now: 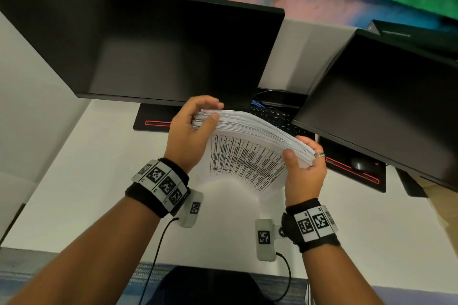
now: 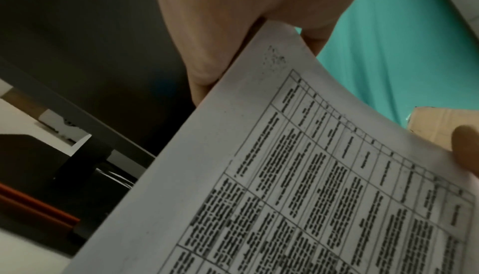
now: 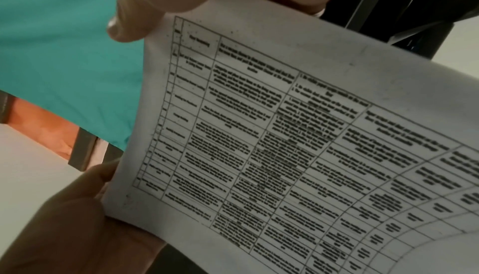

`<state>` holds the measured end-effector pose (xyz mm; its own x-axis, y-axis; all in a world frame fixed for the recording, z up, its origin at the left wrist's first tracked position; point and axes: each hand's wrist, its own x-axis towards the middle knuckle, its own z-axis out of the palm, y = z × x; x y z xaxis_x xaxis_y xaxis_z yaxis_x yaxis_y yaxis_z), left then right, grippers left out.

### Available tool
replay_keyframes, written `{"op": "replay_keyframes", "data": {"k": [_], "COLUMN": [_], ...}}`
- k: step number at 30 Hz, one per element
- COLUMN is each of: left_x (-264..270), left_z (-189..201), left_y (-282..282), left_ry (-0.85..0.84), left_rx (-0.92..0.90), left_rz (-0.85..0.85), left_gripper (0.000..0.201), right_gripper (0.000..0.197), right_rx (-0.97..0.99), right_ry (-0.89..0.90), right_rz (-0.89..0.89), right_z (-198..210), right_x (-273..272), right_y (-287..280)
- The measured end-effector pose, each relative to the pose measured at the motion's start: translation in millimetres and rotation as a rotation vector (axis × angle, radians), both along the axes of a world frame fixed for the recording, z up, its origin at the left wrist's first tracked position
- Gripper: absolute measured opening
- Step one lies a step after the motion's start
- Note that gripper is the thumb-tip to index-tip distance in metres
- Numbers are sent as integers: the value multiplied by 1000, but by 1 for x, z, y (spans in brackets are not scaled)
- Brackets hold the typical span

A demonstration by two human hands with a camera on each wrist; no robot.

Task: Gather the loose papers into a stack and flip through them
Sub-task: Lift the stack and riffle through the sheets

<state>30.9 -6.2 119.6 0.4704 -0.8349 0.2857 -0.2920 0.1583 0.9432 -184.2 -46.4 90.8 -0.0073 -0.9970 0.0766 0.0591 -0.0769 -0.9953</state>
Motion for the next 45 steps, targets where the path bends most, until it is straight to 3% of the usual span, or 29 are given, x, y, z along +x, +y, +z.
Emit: {"op": "replay_keyframes", "data": {"k": [4,7,11,14,15,19,21,23,26,28,30,32,34,40,43,45], "left_x": [-1,0,0,1,3,7,5,5,5,5,1,-3,-6,-27,-27,-27], "left_z": [-1,-11,-18,-16,-18,-22,-22,-25,-42,-48,-45,-38,-30,-27,-34,-31], "left_y": [-2,-1,1,4,5,3,8,13,17,16,12,7,3,13,18,15], "left_ry": [274,444,346,222,164,78,87,126,279,270,190,3,-95,38,117,143], "left_rx": [-22,27,124,190,215,175,130,118,116,118,142,180,170,10,-4,-70], "left_rz": [-15,-31,-159,-274,-273,-89,-77,-152,-370,-368,-306,-229,-160,88,18,-10], "left_gripper": [25,38,41,79,83,36,28,36,77,88,75,44,27,32,51,47], "right_gripper": [32,54,60,59,56,40,38,39,59,72,73,53,33,29,42,44], "right_rx": [-4,9,65,112,121,149,119,78,-4,-29,-16,35,63,26,-4,-14], "right_ry": [-39,-64,36,7,15,33,27,22,56,68,63,71,89,50,9,-27], "right_rz": [-6,24,47,19,18,14,13,19,50,53,39,29,36,17,-34,-60], "right_z": [1,4,2,0,-2,0,3,5,-4,-7,-7,-1,6,11,5,9], "right_x": [0,-2,-4,-4,-4,-10,-16,-18,-19,-17,-15,-13,-9,-7,-6,-3], "right_y": [-1,0,-4,-6,-7,-15,-14,-8,1,0,0,0,-4,6,12,10]}}
